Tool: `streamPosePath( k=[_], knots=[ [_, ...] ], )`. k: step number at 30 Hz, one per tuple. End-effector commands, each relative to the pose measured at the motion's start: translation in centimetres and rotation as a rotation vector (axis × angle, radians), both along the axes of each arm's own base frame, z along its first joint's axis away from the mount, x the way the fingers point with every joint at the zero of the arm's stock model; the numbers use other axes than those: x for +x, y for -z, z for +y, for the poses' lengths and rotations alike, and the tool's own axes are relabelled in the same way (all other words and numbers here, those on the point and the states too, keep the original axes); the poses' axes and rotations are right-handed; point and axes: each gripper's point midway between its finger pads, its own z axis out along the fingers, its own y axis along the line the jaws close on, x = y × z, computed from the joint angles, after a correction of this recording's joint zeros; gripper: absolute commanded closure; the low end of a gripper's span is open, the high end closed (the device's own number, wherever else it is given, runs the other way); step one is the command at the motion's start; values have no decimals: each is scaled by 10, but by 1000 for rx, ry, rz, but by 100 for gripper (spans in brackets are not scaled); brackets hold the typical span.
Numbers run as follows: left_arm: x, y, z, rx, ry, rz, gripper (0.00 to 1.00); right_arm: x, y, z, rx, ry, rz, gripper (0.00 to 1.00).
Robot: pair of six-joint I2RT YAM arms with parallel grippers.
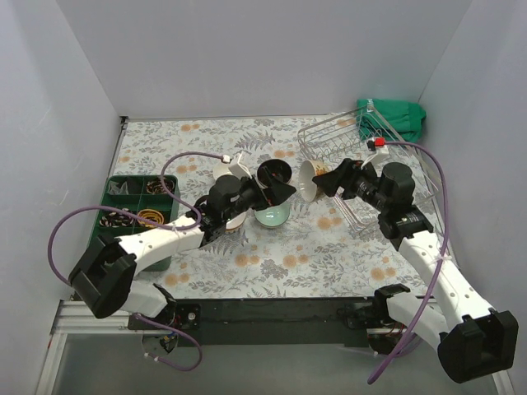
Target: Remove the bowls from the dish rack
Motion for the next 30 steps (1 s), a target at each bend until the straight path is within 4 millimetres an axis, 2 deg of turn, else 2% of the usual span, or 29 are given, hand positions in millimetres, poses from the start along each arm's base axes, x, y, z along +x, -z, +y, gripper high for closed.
streamPosePath(
  k=[1, 10, 14, 17, 18, 19, 21, 22, 23, 24, 25, 26, 27, 29, 30],
  knots=[
    [18, -16, -9, -105, -93, -15, 6, -16, -65, 15, 152, -105, -199, 73],
    [21, -5, -34, -151, -59, 31, 14, -30, -63, 22, 219, -167, -182, 73],
    [19, -5, -40, -183, -49, 42, 22, -33, -56, 23, 230, -176, -172, 73],
    [16, -7, -45, -198, -37, 38, 33, -35, -52, 24, 244, -181, -163, 73],
    [16, -7, -46, -202, -36, 40, 41, -37, -53, 24, 250, -185, -171, 73],
    [14, -4, -48, -200, -31, 47, 45, -37, -53, 24, 254, -185, -169, 73],
    [13, 0, -49, -201, -28, 59, 58, -39, -50, 24, 256, -190, -166, 73],
    [12, 0, -49, -204, -28, 59, 72, -39, -50, 25, 259, -193, -166, 73],
    [11, 2, -49, -200, -26, 60, 78, -40, -49, 24, 258, -193, -165, 73],
    [12, 2, -47, -200, -34, 59, 84, -41, -48, 24, 258, -193, -165, 71],
    [12, 3, -46, -196, -38, 58, 95, -40, -46, 24, 256, -193, -164, 69],
    [12, 4, -44, -190, -44, 57, 100, -40, -45, 23, 252, -186, -165, 65],
    [13, 7, -42, -175, -58, 60, 100, -40, -44, 23, 248, -185, -169, 54],
    [15, 4, -36, -143, -78, 30, 100, -39, -39, 21, 232, -175, -177, 41],
    [15, 9, -32, -109, -92, 31, 100, -40, -38, 20, 228, -170, -180, 30]
  ],
)
